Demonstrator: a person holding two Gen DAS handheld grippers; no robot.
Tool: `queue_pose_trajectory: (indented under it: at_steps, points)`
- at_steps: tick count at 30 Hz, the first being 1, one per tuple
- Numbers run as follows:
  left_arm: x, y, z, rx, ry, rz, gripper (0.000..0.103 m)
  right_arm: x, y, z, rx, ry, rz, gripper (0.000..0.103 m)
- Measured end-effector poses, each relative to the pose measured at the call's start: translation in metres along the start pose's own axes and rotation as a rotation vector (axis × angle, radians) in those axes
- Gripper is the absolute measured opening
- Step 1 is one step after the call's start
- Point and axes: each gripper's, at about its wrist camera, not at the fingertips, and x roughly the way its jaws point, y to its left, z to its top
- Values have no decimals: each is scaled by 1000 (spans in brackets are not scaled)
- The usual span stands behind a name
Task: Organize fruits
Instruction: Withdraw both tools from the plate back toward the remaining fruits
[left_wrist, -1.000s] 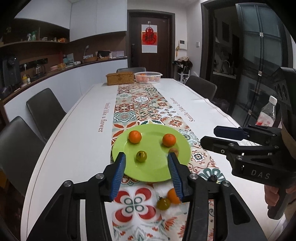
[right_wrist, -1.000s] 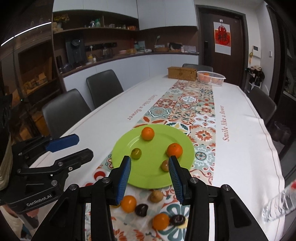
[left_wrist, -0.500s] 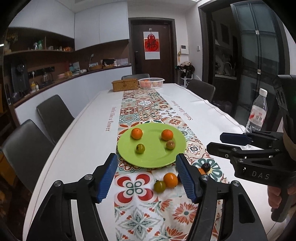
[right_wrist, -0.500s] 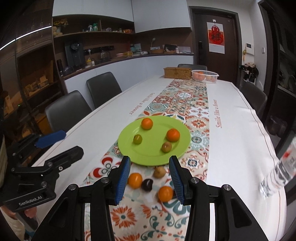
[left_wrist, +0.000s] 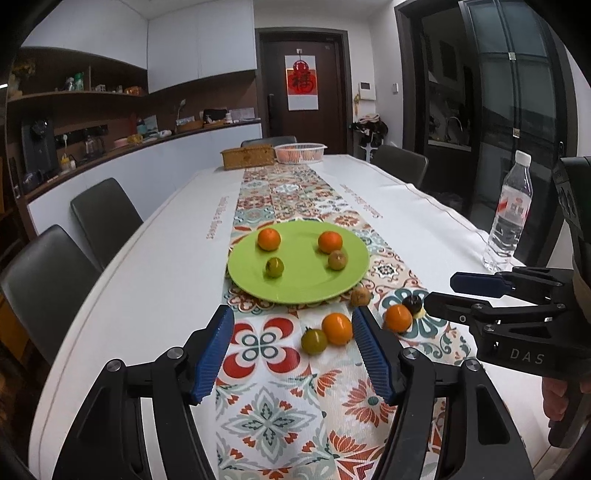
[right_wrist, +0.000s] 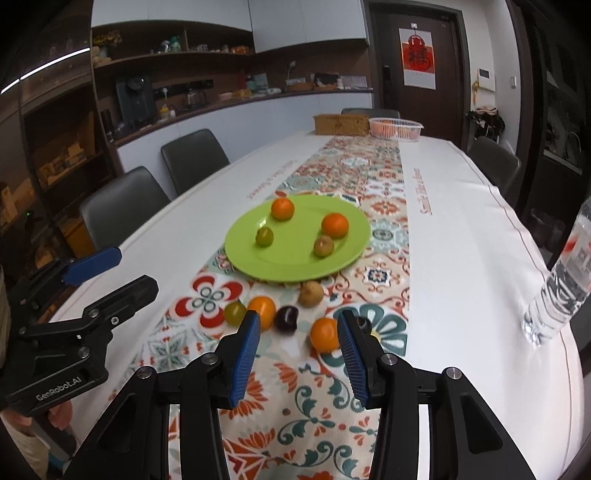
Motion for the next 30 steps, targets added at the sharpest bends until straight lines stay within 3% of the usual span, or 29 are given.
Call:
queue_pose_trajectory:
  at_steps: [16, 30]
  points:
    - [43, 0, -25, 59, 93, -56, 65, 36, -6, -22, 8, 90, -40, 44]
    - [83, -1, -30, 89, 199, -138, 54, 63, -13, -26, 41, 152, -25, 44]
